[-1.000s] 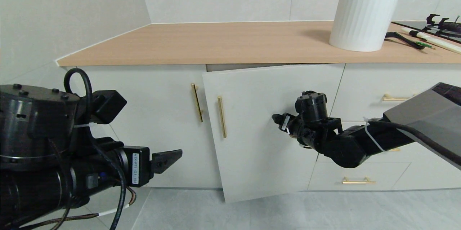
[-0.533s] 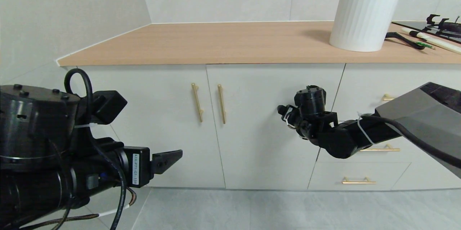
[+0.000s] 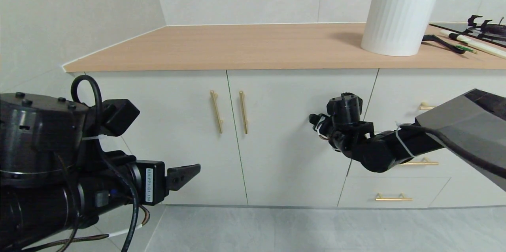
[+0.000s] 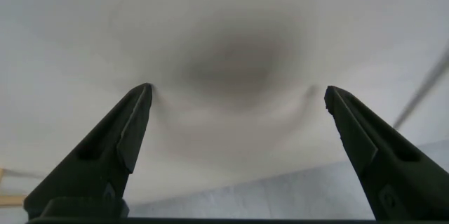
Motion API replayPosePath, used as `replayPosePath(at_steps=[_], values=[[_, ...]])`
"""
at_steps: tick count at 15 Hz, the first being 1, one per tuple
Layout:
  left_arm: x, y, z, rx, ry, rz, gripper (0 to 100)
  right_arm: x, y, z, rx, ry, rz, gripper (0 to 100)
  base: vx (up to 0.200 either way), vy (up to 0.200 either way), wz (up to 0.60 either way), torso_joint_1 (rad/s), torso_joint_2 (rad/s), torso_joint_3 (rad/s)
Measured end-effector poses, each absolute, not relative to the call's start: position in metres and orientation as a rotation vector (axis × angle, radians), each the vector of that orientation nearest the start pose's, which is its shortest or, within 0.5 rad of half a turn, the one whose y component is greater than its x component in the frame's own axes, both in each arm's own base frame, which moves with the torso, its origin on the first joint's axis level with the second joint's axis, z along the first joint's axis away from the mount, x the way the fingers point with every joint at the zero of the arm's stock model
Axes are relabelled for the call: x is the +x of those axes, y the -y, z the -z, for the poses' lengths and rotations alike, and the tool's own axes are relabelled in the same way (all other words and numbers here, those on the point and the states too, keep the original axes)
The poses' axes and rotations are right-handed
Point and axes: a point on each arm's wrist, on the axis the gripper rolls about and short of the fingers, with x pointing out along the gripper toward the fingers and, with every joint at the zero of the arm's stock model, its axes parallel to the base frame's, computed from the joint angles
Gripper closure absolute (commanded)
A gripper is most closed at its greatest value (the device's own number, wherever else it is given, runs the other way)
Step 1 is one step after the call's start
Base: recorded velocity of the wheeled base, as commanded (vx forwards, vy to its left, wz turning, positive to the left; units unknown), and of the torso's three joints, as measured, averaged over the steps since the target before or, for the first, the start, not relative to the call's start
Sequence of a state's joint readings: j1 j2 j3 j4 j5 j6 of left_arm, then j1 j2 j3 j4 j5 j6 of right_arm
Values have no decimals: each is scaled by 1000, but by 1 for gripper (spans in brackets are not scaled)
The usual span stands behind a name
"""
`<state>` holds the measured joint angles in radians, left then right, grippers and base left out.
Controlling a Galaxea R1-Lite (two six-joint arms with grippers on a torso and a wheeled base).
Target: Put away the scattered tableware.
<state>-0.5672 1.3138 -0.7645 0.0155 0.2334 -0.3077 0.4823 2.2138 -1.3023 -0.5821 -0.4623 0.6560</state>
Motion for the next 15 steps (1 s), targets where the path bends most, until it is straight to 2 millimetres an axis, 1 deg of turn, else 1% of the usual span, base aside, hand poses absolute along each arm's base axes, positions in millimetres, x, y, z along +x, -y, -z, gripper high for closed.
replayPosePath(at_steps=[2, 3, 5, 7, 8, 10, 11, 12, 13, 15], values=[[168, 100, -211, -82, -553, 239, 0, 380, -188, -133, 504, -275, 67, 0, 0, 0, 0, 0, 0, 0], [165, 98, -215, -88, -537, 241, 0, 368, -181, -146, 502, -265, 61, 0, 0, 0, 0, 0, 0, 0], [156, 89, -220, -86, -501, 238, 0, 340, -161, -170, 467, -238, 62, 0, 0, 0, 0, 0, 0, 0], [136, 72, -226, -83, -439, 227, 0, 296, -132, -193, 419, -200, 72, 0, 0, 0, 0, 0, 0, 0], [126, 65, -224, -77, -419, 224, 0, 274, -119, -201, 394, -182, 74, 0, 0, 0, 0, 0, 0, 0], [93, 45, -212, -52, -371, 217, 0, 219, -84, -212, 319, -135, 92, 0, 0, 0, 0, 0, 0, 0], [78, 36, -206, -48, -341, 211, 0, 195, -70, -214, 286, -110, 95, 0, 0, 0, 0, 0, 0, 0], [61, 25, -198, -49, -301, 197, 0, 166, -56, -214, 246, -76, 93, 0, 0, 0, 0, 0, 0, 0], [44, 15, -190, -53, -261, 177, 0, 138, -43, -211, 199, -44, 92, 0, 0, 0, 0, 0, 0, 0], [13, -1, -174, -51, -211, 128, 0, 91, -24, -200, 108, 7, 93, 0, 0, 0, 0, 0, 0, 0]])
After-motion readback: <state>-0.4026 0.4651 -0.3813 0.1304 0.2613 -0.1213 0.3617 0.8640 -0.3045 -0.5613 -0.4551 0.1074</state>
